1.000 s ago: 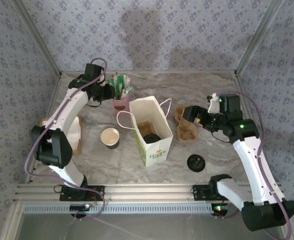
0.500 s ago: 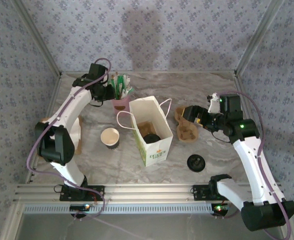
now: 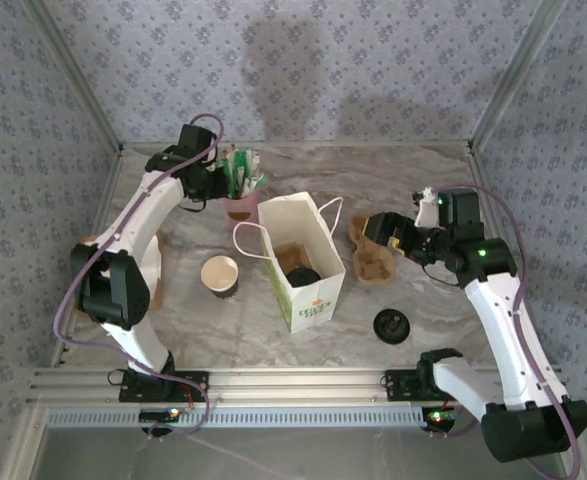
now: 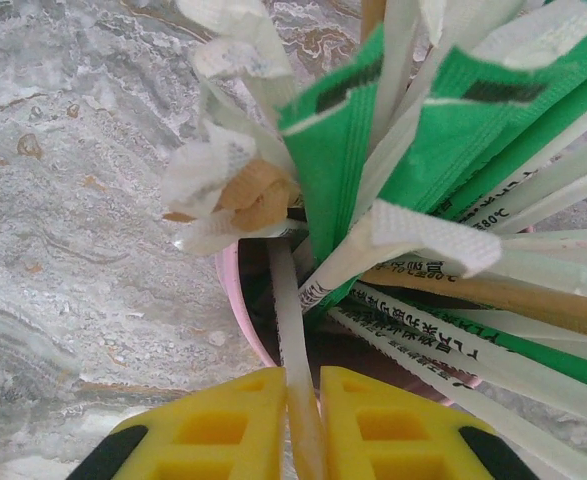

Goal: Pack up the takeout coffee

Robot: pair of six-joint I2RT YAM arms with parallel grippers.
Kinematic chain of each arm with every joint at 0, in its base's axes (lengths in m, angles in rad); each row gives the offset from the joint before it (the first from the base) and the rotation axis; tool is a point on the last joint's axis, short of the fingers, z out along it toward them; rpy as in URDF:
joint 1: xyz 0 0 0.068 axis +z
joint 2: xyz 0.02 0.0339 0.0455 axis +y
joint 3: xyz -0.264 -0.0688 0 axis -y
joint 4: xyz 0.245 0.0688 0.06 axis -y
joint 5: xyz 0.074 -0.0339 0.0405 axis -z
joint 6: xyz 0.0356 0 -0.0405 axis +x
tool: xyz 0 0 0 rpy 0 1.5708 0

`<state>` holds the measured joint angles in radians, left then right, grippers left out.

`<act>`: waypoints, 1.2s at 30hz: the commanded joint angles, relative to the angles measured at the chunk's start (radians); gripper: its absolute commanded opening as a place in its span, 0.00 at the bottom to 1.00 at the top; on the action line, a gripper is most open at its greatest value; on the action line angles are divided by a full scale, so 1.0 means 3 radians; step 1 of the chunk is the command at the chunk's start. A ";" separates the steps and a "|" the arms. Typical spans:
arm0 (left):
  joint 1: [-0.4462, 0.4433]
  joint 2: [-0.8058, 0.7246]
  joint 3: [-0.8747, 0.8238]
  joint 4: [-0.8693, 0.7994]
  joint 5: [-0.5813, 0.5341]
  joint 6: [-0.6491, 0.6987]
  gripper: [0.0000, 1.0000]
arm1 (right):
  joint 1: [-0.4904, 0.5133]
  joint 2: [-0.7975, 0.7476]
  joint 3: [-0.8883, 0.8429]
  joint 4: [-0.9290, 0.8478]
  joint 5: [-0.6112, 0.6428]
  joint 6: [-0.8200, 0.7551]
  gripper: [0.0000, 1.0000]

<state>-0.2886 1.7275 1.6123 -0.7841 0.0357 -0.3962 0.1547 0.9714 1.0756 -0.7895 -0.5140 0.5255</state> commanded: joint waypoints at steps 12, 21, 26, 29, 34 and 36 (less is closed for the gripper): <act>-0.0030 -0.0158 0.0202 -0.0257 -0.0048 0.0114 0.15 | -0.0033 -0.0075 -0.0027 -0.0005 -0.0084 -0.0049 1.00; -0.0030 -0.0371 0.0345 -0.0546 -0.0038 0.0169 0.15 | -0.0033 -0.0093 -0.0023 0.0029 -0.0063 0.0003 1.00; -0.0030 -0.0468 0.0441 -0.0710 -0.0027 0.0196 0.15 | -0.0034 -0.0099 0.0004 0.0039 -0.0076 0.0026 1.00; -0.0030 -0.0541 0.0499 -0.0812 -0.0028 0.0208 0.15 | -0.0032 -0.0104 0.0014 0.0047 -0.0076 0.0042 1.00; -0.0030 -0.0697 0.0590 -0.0974 -0.0027 0.0236 0.16 | -0.0027 -0.0114 0.0031 0.0051 -0.0076 0.0058 1.00; -0.0027 -0.0783 0.0609 -0.1032 -0.0027 0.0242 0.16 | -0.0028 -0.0119 0.0044 0.0055 -0.0080 0.0069 1.00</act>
<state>-0.2905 1.5520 1.7420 -1.0313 0.0357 -0.3450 0.1516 0.9535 1.0748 -0.7868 -0.5171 0.5343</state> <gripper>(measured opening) 0.158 0.998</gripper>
